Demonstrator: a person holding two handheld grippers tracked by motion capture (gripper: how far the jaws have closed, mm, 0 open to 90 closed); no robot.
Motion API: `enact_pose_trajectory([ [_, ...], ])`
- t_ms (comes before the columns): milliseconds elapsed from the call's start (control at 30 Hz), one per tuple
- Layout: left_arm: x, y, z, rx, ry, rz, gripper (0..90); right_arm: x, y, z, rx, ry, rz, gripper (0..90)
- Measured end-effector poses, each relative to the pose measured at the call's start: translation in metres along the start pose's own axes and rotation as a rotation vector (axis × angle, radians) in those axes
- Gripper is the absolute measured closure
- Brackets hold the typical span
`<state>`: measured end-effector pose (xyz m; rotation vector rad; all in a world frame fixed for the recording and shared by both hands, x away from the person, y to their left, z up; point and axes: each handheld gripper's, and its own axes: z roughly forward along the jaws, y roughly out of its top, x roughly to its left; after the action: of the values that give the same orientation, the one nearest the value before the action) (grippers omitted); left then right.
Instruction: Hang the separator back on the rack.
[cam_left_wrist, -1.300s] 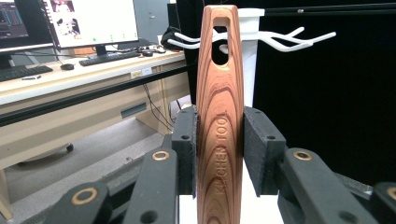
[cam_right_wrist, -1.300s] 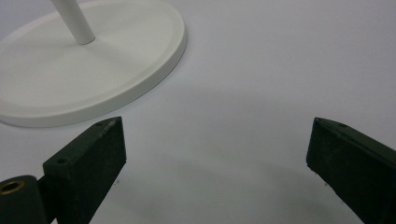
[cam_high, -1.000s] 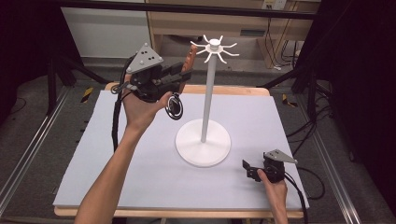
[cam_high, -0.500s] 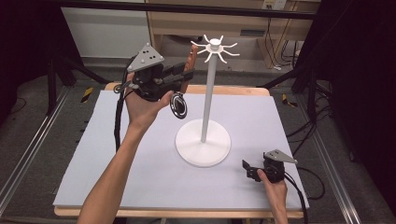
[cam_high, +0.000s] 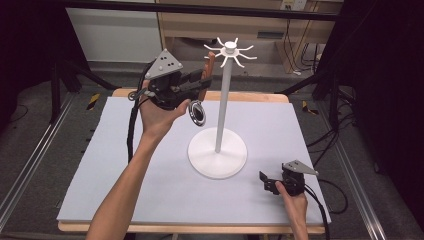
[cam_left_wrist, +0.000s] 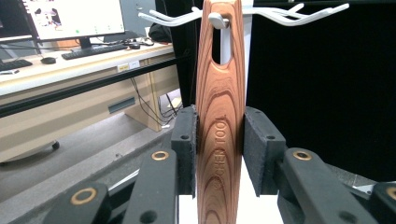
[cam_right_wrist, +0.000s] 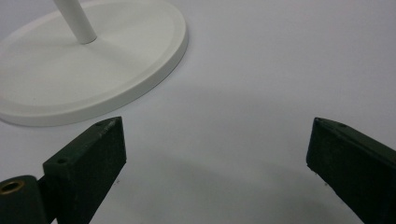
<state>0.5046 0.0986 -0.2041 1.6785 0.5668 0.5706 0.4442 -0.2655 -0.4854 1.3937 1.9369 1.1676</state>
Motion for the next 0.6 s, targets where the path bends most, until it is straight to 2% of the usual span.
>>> enact_pose_trajectory([
  [167,0.0003,-0.0017,0.0,-0.004,-0.001,0.0,67.1,-0.0002,0.0,0.0001,0.001,0.003,-0.001,5.3],
  [267,0.0,-0.0034,0.0001,-0.008,0.018,0.02,66.9,0.0001,0.0,0.0,0.001,0.002,0.0,5.3],
  [400,-0.0002,-0.0051,0.0002,-0.011,0.027,0.024,66.6,0.0,0.0,0.0001,0.002,0.001,-0.001,5.3],
  [500,-0.0008,-0.007,-0.0005,-0.001,0.031,0.01,62.1,-0.0001,0.0,0.0003,0.003,0.002,-0.001,5.3],
  [600,0.0029,-0.0102,-0.0017,-0.023,0.037,0.018,60.1,0.0,0.0001,0.0003,0.003,0.002,-0.001,5.3],
])
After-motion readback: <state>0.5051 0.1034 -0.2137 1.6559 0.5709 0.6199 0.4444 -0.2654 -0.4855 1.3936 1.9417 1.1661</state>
